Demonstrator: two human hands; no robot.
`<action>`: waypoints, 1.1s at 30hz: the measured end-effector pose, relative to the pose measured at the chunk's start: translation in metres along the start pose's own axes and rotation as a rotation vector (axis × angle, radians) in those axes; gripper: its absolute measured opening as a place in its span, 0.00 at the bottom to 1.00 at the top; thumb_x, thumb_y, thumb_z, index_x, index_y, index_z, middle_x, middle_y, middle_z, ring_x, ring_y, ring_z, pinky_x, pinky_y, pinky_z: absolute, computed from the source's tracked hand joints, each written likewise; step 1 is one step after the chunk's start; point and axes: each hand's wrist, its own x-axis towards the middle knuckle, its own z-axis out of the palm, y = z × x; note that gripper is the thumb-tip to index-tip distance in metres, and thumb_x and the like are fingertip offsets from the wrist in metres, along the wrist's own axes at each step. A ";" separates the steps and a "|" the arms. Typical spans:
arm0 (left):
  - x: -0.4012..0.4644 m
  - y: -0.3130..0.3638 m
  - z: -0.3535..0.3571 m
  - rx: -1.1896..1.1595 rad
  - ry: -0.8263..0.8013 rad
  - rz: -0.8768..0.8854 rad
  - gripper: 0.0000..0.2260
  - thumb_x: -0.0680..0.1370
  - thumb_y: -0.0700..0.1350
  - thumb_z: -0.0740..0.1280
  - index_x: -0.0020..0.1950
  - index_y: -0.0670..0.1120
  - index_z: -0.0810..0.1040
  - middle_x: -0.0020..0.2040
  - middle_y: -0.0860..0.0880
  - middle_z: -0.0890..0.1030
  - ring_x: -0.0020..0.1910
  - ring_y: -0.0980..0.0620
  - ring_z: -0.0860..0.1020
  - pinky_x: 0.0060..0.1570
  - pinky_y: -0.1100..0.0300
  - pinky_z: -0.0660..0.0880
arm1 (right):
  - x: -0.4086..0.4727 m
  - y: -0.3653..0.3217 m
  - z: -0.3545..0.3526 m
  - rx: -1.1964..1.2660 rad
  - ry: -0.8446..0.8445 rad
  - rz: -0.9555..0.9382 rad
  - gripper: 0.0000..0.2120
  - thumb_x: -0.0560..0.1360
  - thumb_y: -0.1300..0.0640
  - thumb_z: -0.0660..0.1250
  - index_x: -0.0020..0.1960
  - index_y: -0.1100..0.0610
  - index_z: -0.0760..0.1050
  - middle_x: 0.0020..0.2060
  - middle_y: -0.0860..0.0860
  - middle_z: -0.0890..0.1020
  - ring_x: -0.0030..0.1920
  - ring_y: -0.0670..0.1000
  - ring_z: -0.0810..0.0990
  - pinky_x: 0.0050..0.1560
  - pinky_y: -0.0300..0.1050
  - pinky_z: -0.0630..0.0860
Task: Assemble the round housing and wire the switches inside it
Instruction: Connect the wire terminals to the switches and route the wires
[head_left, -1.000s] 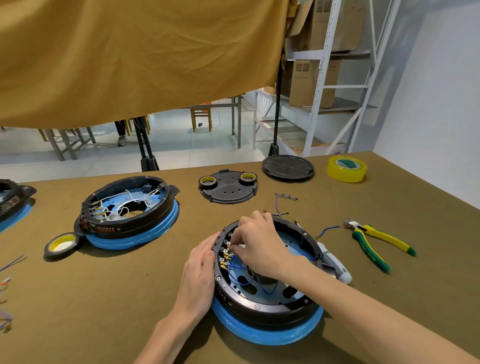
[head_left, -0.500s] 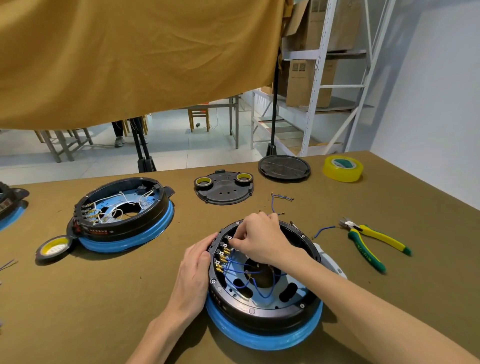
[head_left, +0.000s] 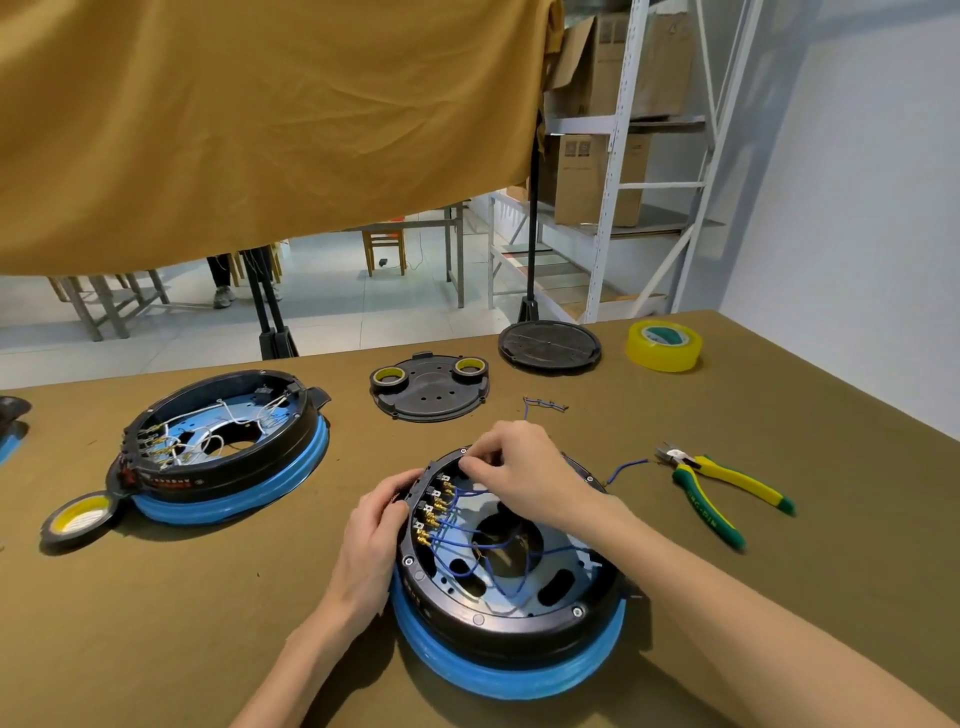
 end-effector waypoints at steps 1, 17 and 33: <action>0.003 0.003 0.001 -0.041 -0.022 0.000 0.22 0.77 0.57 0.59 0.69 0.54 0.76 0.64 0.52 0.82 0.63 0.52 0.80 0.61 0.53 0.79 | -0.001 0.008 -0.010 0.039 0.080 0.010 0.09 0.80 0.53 0.69 0.46 0.54 0.87 0.37 0.46 0.84 0.40 0.44 0.79 0.49 0.44 0.72; 0.022 -0.006 0.004 -0.134 0.018 0.019 0.20 0.76 0.50 0.65 0.67 0.48 0.80 0.59 0.52 0.85 0.58 0.52 0.83 0.51 0.61 0.80 | -0.024 0.142 -0.079 -0.743 -0.116 0.107 0.09 0.84 0.50 0.62 0.57 0.48 0.80 0.56 0.48 0.82 0.58 0.53 0.75 0.57 0.49 0.68; 0.008 0.040 0.002 0.268 0.175 0.207 0.14 0.81 0.44 0.70 0.64 0.58 0.80 0.57 0.64 0.82 0.60 0.62 0.77 0.61 0.60 0.71 | -0.044 0.029 -0.061 0.392 0.028 0.015 0.05 0.82 0.61 0.67 0.50 0.56 0.82 0.35 0.54 0.84 0.35 0.47 0.81 0.39 0.41 0.78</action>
